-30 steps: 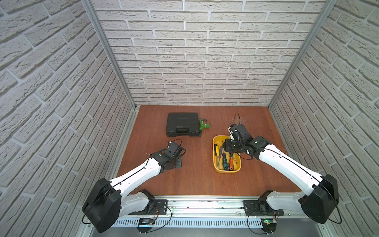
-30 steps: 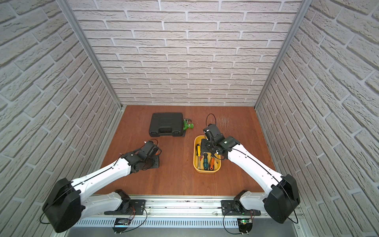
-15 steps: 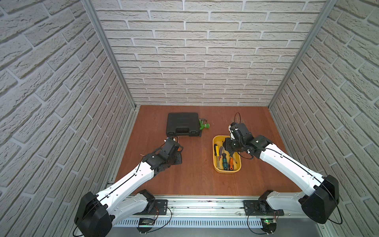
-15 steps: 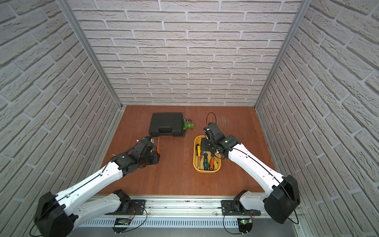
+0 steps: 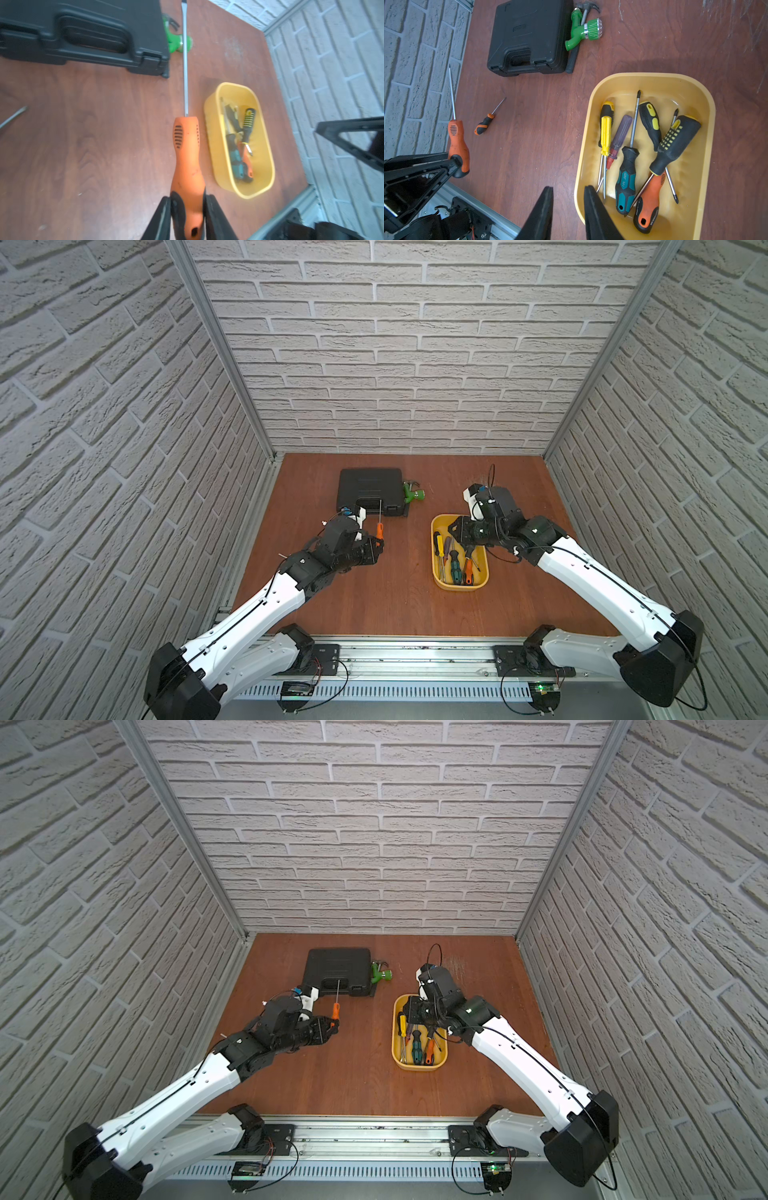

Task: Put the screwdriver on the desktop into the storage box
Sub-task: Pick up the screwdriver from the center of the board.

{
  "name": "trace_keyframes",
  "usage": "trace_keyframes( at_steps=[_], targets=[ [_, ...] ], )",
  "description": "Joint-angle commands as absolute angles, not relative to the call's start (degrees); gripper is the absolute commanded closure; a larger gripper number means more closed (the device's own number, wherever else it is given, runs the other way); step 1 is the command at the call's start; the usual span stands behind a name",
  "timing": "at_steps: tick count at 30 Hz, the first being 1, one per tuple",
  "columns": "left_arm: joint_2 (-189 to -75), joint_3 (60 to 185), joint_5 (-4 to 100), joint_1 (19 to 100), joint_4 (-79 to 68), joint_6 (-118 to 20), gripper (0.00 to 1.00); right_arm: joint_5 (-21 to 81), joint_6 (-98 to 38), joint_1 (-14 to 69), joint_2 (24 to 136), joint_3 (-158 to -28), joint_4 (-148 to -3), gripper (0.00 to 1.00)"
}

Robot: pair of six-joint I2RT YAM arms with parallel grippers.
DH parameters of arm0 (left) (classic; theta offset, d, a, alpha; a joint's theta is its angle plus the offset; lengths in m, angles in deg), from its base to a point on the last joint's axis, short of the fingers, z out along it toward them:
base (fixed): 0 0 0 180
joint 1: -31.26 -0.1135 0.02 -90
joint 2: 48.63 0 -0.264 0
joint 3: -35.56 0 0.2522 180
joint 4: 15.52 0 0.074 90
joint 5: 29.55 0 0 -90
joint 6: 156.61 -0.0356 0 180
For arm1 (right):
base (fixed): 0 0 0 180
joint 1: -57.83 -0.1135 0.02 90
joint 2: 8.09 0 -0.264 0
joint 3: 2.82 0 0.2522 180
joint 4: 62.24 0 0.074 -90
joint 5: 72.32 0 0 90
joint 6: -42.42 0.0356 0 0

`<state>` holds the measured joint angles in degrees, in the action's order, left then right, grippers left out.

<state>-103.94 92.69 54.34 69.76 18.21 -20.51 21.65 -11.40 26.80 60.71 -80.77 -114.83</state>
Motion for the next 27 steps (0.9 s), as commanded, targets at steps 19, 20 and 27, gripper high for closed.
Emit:
trace_keyframes(
  at_steps=[19,20,27],
  targets=[
    [-113.7,93.5,54.4,81.1,-5.6,-15.6,1.0,29.2,-9.3,26.4,54.2,-75.1,-103.9,0.68],
    [-114.1,93.5,54.6,81.7,-6.0,-15.6,1.0,29.9,-8.9,26.4,54.1,-74.5,-102.9,0.68],
    [-117.4,92.7,54.5,83.3,-10.6,-13.9,1.0,32.1,-7.7,26.1,53.9,-73.0,-99.5,0.62]
  ],
)
